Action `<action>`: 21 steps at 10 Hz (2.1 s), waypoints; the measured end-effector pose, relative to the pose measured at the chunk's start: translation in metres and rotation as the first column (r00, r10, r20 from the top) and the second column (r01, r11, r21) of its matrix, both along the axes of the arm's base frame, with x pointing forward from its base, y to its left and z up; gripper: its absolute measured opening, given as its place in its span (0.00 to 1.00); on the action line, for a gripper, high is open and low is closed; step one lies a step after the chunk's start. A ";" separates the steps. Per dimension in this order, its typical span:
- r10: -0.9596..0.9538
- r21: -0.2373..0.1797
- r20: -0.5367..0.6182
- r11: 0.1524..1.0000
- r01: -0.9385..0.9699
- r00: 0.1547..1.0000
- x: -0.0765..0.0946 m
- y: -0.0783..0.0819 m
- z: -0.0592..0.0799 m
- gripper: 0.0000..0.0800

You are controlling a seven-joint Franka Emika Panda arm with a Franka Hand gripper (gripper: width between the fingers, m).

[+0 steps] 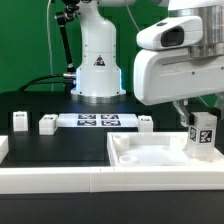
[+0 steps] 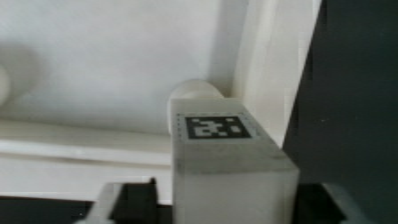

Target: Assemble square table

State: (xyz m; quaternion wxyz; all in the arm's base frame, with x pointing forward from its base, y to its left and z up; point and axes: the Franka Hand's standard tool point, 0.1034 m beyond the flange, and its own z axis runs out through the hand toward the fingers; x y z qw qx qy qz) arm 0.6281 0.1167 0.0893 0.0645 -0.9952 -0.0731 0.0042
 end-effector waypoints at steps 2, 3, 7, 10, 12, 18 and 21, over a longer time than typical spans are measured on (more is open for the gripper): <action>-0.026 0.001 -0.003 1.000 0.026 1.000 0.000 0.000 0.000 0.36; -0.119 -0.002 -0.015 0.993 0.119 0.993 0.000 0.000 0.000 0.36; -0.450 0.006 -0.036 0.893 0.450 0.892 0.000 -0.002 -0.001 0.36; -0.714 0.004 -0.056 0.699 0.715 0.698 0.000 -0.003 -0.001 0.36; -0.833 -0.010 -0.081 0.550 0.835 0.548 0.000 -0.003 -0.002 0.36; -0.984 -0.053 -0.115 0.143 0.988 0.136 0.001 0.001 -0.002 0.36; -0.978 -0.042 -0.117 0.179 0.983 0.173 0.001 0.003 -0.002 0.63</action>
Offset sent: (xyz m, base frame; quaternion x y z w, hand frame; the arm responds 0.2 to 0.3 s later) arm 0.0000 0.0000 0.0000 0.0000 0.0000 0.1296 0.9916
